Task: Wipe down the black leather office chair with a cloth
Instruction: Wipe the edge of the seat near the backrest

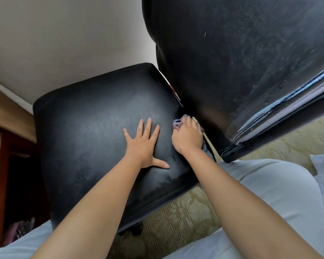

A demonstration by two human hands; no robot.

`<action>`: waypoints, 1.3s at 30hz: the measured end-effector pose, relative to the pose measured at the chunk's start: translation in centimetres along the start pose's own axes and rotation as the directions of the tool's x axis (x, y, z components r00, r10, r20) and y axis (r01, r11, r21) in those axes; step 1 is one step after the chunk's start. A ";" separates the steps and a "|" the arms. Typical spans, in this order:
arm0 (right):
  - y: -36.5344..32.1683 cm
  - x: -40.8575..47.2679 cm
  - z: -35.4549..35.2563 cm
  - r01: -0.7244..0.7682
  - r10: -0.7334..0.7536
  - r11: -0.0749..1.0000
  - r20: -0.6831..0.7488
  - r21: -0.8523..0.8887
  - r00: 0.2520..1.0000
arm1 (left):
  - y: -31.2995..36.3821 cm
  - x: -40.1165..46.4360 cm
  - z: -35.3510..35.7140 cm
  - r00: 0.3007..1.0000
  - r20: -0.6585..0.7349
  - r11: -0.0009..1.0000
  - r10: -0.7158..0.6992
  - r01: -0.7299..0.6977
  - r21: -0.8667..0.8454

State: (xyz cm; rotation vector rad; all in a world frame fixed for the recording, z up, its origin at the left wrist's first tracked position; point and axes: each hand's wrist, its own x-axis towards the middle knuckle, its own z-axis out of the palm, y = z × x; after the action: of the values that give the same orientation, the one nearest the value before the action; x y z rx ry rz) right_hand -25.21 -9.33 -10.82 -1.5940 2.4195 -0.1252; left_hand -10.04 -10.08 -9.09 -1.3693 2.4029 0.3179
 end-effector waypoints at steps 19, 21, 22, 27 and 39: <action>-1.9 3.0 -0.8 -0.046 0.046 0.999 0.024 -0.009 0.999 | 0.0 0.3 -0.2 0.999 0.044 1.000 0.005 -0.004 -0.026; -1.4 2.1 -0.6 -0.046 0.046 0.999 0.021 0.002 0.999 | -0.1 0.2 -0.1 0.999 0.040 1.000 0.011 -0.010 -0.017; -1.4 2.0 -0.6 -0.049 0.049 0.999 0.026 0.010 0.998 | -0.2 0.1 -0.1 0.999 0.040 1.000 0.015 -0.014 -0.014; -2.9 3.5 -0.9 -0.083 0.082 0.996 0.041 0.040 0.996 | -0.6 0.2 -0.1 0.998 0.040 0.999 0.042 -0.042 0.001; -6.9 11.1 -1.1 0.010 -0.020 0.991 0.074 0.131 0.997 | -0.7 0.4 0.4 0.998 0.043 0.999 0.036 -0.036 0.004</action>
State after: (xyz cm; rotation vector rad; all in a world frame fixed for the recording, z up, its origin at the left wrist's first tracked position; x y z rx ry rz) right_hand -23.53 -22.29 -10.02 -1.5316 2.2930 -0.2169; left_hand -9.52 -10.57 -9.62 -1.3047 2.3939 0.3471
